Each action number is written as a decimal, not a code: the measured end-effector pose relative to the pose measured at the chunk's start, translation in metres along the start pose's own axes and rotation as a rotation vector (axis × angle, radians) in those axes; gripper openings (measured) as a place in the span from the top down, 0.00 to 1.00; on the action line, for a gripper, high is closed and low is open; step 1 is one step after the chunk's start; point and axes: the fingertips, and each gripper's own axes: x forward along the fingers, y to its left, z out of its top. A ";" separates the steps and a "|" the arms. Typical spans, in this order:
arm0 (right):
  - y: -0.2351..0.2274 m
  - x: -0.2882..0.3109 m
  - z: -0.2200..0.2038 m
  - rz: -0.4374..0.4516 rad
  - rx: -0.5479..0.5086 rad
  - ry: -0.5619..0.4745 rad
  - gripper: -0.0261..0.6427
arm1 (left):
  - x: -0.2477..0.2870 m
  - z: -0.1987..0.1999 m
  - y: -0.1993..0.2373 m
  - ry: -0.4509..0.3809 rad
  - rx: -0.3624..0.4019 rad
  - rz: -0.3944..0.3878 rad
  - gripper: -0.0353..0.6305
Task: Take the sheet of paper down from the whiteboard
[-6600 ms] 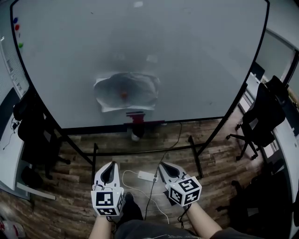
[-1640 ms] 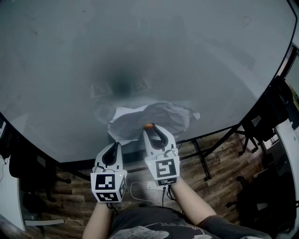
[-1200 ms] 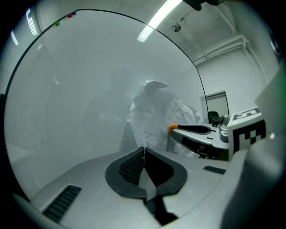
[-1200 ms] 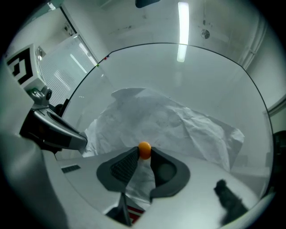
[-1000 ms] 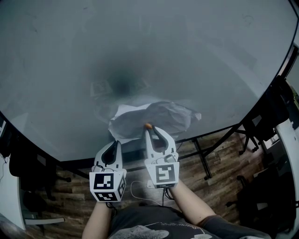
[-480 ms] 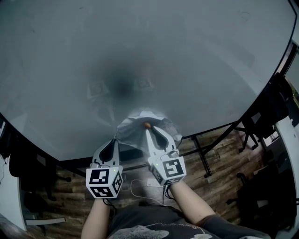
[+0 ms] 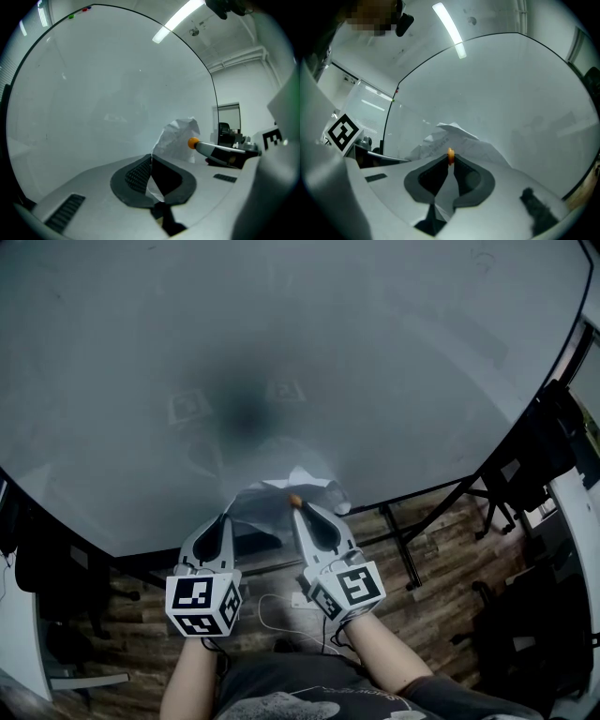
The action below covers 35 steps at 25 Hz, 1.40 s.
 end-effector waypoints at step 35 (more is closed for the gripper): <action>-0.013 -0.351 0.046 0.084 -0.049 0.049 0.88 | -0.215 -0.082 -0.265 0.029 0.012 0.132 0.93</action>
